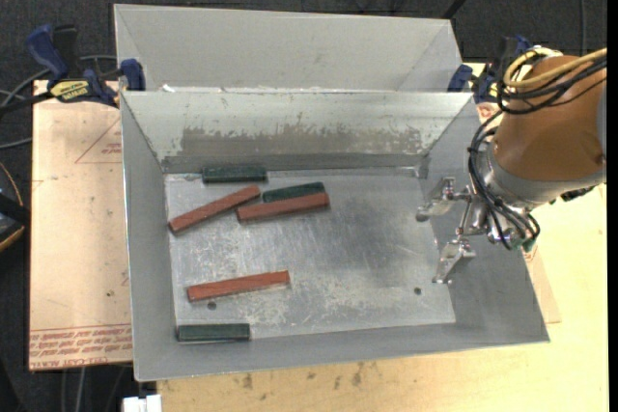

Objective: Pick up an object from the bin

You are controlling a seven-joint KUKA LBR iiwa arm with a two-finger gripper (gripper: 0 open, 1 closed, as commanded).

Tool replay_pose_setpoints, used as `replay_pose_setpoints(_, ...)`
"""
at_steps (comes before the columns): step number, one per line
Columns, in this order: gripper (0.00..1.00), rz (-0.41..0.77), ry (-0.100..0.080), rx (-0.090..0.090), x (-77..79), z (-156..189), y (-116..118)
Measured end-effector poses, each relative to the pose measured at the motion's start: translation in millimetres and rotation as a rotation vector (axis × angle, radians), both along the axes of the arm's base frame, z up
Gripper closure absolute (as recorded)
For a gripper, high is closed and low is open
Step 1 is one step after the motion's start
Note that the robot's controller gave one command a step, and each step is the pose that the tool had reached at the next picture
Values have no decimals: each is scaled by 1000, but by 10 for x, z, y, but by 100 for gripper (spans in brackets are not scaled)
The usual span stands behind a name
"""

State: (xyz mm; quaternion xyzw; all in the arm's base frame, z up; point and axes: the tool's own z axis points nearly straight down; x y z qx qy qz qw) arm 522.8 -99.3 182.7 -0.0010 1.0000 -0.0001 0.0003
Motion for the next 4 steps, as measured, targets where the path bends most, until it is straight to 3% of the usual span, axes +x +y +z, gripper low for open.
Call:
replay_pose_setpoints(1, 0, 0, 0, 0, 0, 0, 0)
replay_pose_setpoints(2, 0, -9, -10, -2, 136, -404, 235)
replay_pose_setpoints(3, 0, 42, 6, 3, 655, -551, 254)
replay_pose_setpoints(4, 0, 99, -9, 0, 705, -777, 513)
